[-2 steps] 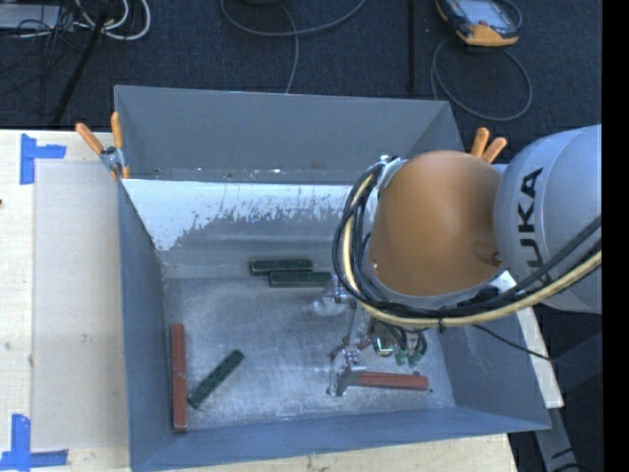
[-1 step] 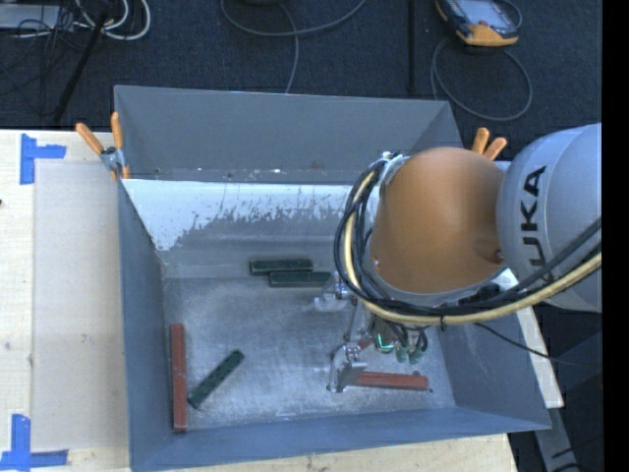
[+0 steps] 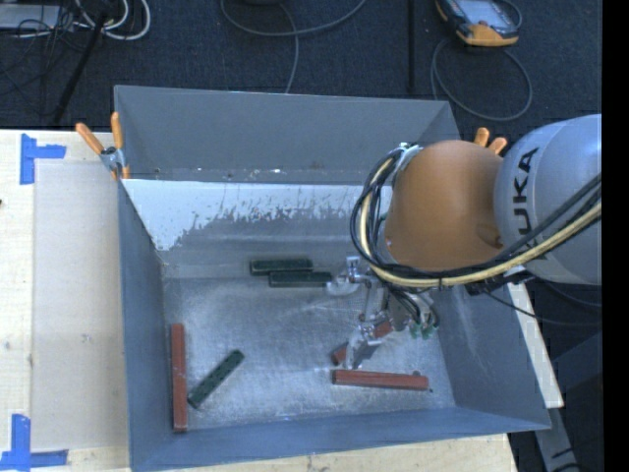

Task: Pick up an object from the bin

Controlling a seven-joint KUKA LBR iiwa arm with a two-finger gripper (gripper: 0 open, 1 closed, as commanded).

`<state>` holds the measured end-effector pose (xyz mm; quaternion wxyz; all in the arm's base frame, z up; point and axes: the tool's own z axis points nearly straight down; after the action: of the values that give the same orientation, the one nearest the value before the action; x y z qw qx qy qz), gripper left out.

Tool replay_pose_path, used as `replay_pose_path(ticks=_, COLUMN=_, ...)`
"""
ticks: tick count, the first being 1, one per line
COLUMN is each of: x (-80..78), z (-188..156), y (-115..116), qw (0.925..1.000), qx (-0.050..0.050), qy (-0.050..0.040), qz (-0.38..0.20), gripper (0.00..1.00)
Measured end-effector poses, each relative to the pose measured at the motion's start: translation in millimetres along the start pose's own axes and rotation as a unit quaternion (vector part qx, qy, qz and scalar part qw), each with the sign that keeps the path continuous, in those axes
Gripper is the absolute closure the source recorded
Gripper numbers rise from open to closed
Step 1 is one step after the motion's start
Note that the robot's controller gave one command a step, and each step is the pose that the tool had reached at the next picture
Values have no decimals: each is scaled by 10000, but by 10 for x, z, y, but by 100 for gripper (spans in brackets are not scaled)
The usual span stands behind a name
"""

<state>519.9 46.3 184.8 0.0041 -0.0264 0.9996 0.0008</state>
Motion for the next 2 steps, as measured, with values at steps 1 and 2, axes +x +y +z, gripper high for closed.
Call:
replay_pose_path(ticks=1, x=87, z=435, y=-218, qw=9975, qx=13, qy=49, qz=-708, gripper=0)
replay_pose_path(ticks=2, x=-11, z=1054, y=-318, qw=9955, qx=-3, qy=4, qz=-944, gripper=100)
